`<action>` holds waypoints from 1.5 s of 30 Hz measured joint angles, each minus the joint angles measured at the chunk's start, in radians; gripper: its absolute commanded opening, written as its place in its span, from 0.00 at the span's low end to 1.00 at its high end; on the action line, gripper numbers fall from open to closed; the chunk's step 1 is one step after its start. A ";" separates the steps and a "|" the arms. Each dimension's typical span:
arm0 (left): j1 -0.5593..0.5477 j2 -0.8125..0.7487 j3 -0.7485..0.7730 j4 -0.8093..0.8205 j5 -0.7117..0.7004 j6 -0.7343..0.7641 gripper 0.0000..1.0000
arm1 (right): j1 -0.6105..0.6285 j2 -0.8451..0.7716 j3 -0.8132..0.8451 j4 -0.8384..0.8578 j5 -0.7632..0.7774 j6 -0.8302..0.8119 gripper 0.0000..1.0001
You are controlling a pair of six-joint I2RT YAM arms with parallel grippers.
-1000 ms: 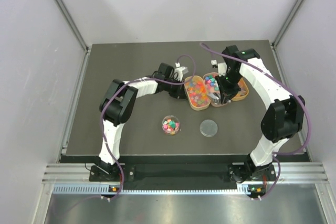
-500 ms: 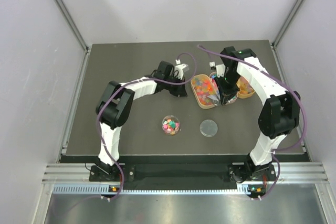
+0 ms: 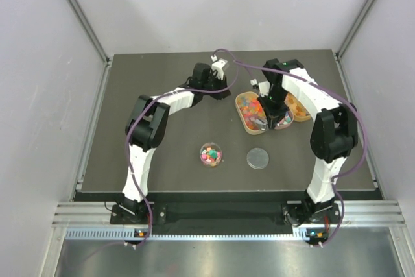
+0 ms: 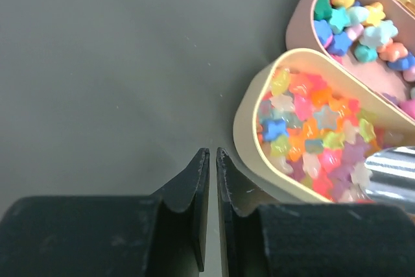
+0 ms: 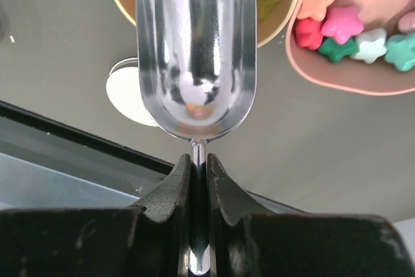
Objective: Pack the candies
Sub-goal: Scoop the fake candies from the storage box.
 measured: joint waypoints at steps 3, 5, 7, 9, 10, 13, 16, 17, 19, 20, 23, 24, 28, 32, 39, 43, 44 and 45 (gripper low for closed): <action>-0.004 0.048 0.024 0.041 0.000 -0.029 0.15 | 0.005 0.023 0.022 -0.001 0.021 -0.010 0.00; -0.005 0.097 0.058 0.076 0.006 -0.056 0.15 | 0.010 0.042 0.037 0.000 0.034 -0.017 0.00; -0.005 0.137 0.084 0.108 0.018 -0.077 0.15 | 0.017 0.059 0.050 -0.001 0.052 -0.024 0.00; -0.005 0.175 0.110 0.135 0.033 -0.099 0.14 | 0.022 0.072 0.057 0.004 0.067 -0.031 0.00; -0.005 0.190 0.118 0.145 0.038 -0.107 0.14 | 0.025 0.080 0.058 0.006 0.072 -0.034 0.00; -0.005 0.216 0.129 0.166 0.050 -0.133 0.14 | 0.030 0.105 0.065 0.006 0.083 -0.048 0.00; -0.005 0.221 0.133 0.186 0.061 -0.161 0.13 | 0.035 0.128 0.087 0.000 0.093 -0.059 0.00; -0.005 0.221 0.136 0.195 0.067 -0.174 0.13 | 0.036 0.134 0.095 -0.004 0.093 -0.062 0.00; -0.005 0.221 0.140 0.222 0.079 -0.195 0.12 | 0.037 0.144 0.110 -0.007 0.096 -0.068 0.00; -0.005 0.221 0.141 0.234 0.084 -0.208 0.12 | 0.039 0.152 0.125 -0.011 0.097 -0.070 0.00; -0.005 0.221 0.142 0.258 0.092 -0.238 0.11 | 0.039 0.185 0.175 -0.017 0.097 -0.077 0.00; -0.005 0.221 0.142 0.264 0.094 -0.246 0.11 | 0.039 0.199 0.193 -0.019 0.097 -0.078 0.00; -0.005 0.221 0.142 0.278 0.099 -0.274 0.09 | 0.039 0.251 0.249 -0.026 0.097 -0.087 0.00; -0.005 0.221 0.142 0.278 0.106 -0.288 0.08 | 0.039 0.286 0.260 -0.031 0.094 -0.094 0.00; -0.005 0.221 0.142 0.281 0.117 -0.311 0.07 | 0.041 0.332 0.272 -0.028 0.080 -0.094 0.00; -0.005 0.221 0.133 0.286 0.124 -0.315 0.07 | 0.041 0.332 0.272 -0.027 0.076 -0.095 0.00; -0.005 0.221 0.129 0.286 0.127 -0.316 0.07 | 0.041 0.332 0.272 -0.026 0.075 -0.095 0.00; -0.005 0.221 0.124 0.285 0.128 -0.316 0.07 | 0.040 0.332 0.272 -0.025 0.074 -0.095 0.00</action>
